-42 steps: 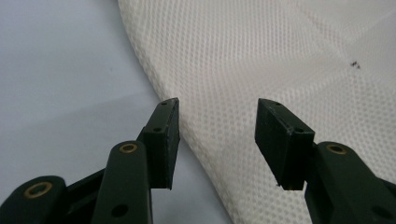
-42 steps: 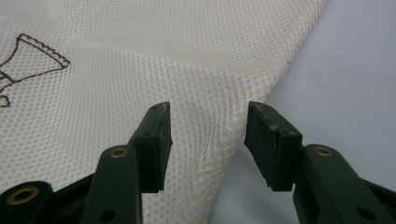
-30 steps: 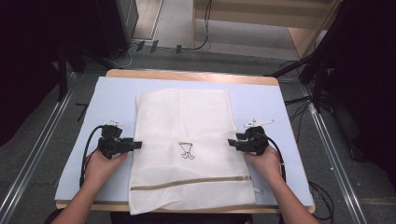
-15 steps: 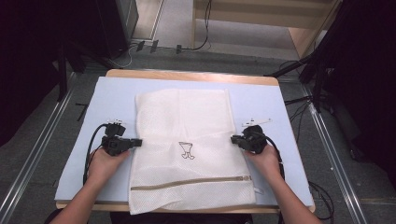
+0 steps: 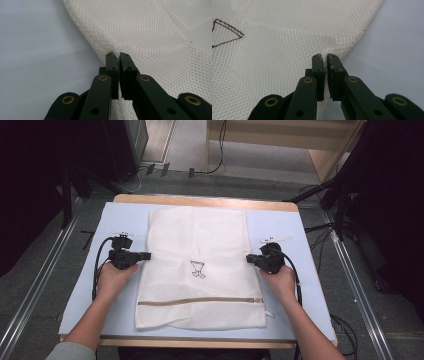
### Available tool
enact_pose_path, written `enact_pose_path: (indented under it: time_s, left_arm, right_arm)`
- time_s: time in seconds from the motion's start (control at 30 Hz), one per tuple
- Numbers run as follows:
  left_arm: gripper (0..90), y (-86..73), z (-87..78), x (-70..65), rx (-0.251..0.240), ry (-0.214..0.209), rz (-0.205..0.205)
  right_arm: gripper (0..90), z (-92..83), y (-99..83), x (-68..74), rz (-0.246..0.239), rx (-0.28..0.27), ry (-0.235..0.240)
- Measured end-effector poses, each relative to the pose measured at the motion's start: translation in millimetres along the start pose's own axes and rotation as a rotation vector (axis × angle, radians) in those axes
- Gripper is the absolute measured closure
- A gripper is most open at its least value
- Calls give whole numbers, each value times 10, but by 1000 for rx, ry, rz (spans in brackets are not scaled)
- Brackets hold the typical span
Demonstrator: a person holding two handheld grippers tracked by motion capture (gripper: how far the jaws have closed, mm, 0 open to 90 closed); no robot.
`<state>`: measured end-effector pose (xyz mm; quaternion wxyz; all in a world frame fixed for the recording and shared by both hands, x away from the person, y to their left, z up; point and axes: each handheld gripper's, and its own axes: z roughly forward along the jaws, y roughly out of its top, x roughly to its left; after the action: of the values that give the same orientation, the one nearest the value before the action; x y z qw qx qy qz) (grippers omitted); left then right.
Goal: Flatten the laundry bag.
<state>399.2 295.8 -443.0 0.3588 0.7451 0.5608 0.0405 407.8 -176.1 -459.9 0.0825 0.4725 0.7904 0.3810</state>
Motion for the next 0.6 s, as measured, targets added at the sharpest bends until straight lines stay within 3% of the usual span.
enact_pose_path:
  time_s: [0.07, 0.13, 0.3, 0.33, 0.6]
  left_arm:
    - [879, 26, 17, 11, -1, 6, 1]
    - [877, 101, 37, 36, -11, 9, 7]
    - [874, 199, 86, 94, -19, 10, -5]
    - [873, 209, 101, 98, -19, 10, -3]
    - [862, 296, 141, 173, -24, 10, 3]
  right_arm:
    - [867, 33, 19, -28, -10, -10, -5]
    - [866, 67, 62, -59, 0, 17, -6]
    - [865, 118, 133, -102, -15, -11, -18]
    - [865, 130, 153, -110, -12, 11, -19]
    - [860, 204, 210, -165, 26, -18, -22]
